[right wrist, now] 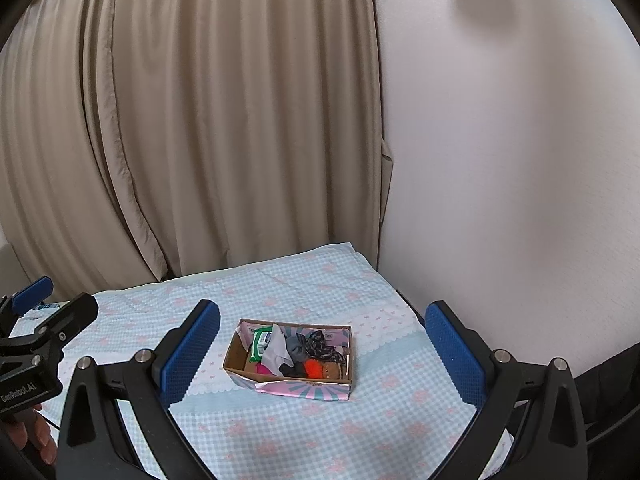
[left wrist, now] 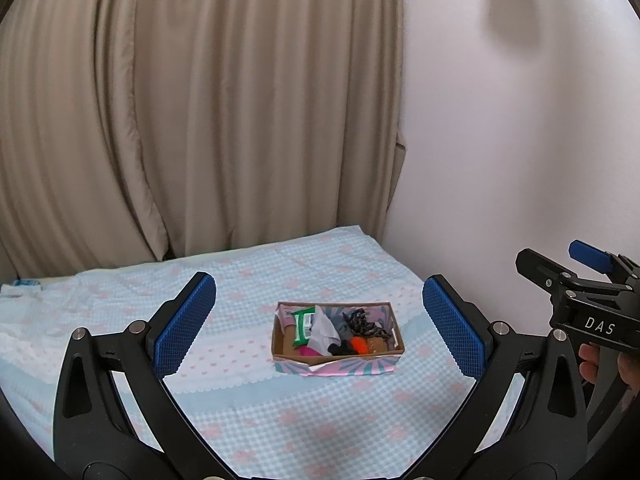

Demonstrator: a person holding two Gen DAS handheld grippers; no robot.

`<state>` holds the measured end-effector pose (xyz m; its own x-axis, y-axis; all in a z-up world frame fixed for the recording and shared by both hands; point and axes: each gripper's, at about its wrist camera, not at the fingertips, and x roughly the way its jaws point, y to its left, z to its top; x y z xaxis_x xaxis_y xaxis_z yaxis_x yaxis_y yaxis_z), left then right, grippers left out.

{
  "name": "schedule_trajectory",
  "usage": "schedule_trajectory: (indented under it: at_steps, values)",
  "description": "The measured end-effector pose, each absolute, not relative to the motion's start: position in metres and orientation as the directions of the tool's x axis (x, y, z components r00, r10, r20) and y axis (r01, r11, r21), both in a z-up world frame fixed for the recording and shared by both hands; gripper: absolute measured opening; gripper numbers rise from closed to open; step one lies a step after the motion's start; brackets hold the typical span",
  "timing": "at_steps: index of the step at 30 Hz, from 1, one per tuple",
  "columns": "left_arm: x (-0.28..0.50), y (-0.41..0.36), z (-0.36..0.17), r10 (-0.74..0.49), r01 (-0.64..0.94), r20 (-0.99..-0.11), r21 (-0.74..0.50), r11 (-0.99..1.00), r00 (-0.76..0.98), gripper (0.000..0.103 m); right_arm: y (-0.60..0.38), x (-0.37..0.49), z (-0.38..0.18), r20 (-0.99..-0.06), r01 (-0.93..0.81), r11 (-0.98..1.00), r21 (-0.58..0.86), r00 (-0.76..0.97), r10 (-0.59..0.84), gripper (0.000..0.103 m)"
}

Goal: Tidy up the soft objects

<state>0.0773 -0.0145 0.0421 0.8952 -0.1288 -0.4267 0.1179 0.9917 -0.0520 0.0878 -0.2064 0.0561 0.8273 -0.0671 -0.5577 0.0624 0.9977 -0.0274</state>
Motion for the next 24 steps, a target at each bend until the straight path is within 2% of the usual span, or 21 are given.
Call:
schedule_trajectory:
  at_steps: [24]
  values:
    - [0.0758, -0.0093, 0.0414, -0.144, 0.135, -0.41, -0.051, 0.99, 0.901, 0.103, -0.2088, 0.0853, 0.0558, -0.558, 0.073, 0.997, -0.025, 0.827, -0.075, 0.102]
